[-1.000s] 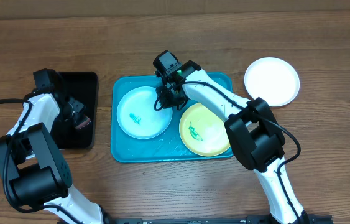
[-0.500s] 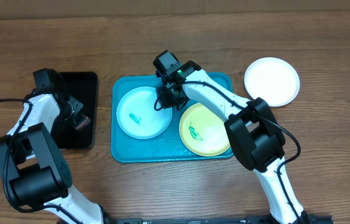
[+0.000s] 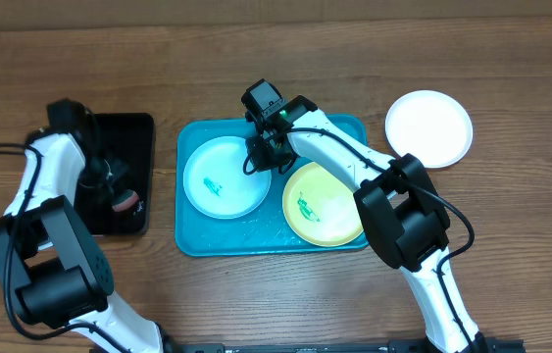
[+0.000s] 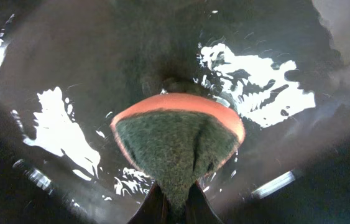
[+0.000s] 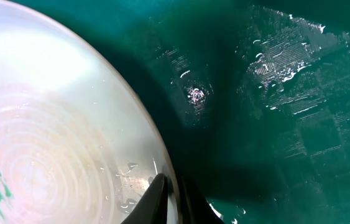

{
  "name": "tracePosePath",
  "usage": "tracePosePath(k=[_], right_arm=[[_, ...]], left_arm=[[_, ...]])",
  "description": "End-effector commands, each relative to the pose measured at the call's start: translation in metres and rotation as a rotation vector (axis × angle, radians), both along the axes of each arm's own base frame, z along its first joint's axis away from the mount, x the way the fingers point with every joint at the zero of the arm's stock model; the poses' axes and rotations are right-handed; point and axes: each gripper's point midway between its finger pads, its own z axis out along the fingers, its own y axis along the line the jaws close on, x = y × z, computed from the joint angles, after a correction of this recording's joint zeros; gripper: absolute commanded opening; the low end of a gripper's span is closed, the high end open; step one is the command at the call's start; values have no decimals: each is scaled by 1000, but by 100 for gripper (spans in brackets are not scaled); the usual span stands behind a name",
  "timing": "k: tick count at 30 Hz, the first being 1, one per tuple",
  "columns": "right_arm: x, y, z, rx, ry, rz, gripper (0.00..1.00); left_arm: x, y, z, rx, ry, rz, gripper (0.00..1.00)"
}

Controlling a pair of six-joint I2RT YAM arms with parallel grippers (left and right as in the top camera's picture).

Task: Clean dirty plates on tray and stack at the side
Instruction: 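Grasp the sponge on the black tray and lift it with the left gripper, then carry the sponge with the left gripper onto the light blue plate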

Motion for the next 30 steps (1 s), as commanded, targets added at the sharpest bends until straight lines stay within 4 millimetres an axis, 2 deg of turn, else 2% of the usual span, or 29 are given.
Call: tracePosePath(k=[1, 5, 6, 9, 11, 14, 21, 26, 30], right_arm=[[-14, -6, -24, -44, 47, 4, 8], [-12, -4, -23, -37, 39, 4, 8], [-12, -4, -23, -35, 37, 4, 5], [-11, -3, -23, -31, 35, -9, 4], [-10, -3, -23, -24, 48, -74, 4], [-10, -3, -23, -16, 74, -167, 4], [-14, -4, -24, -23, 89, -171, 4], [-16, -6, -24, -29, 95, -171, 4], [-16, -6, -24, -29, 94, -171, 4]], left_arm=[[20, -3, 51, -15, -97, -23, 4], [31, -32, 66, -133, -168, -149, 4], [34, -44, 67, -187, -192, -204, 4], [42, -90, 72, -353, -277, -433, 5], [40, -106, 70, -388, -278, -482, 4], [39, -127, 66, -398, -263, -534, 4], [42, -180, 53, -395, -259, -663, 4], [42, -199, 35, -293, -220, -631, 4], [44, -221, 20, -245, -244, -684, 4]])
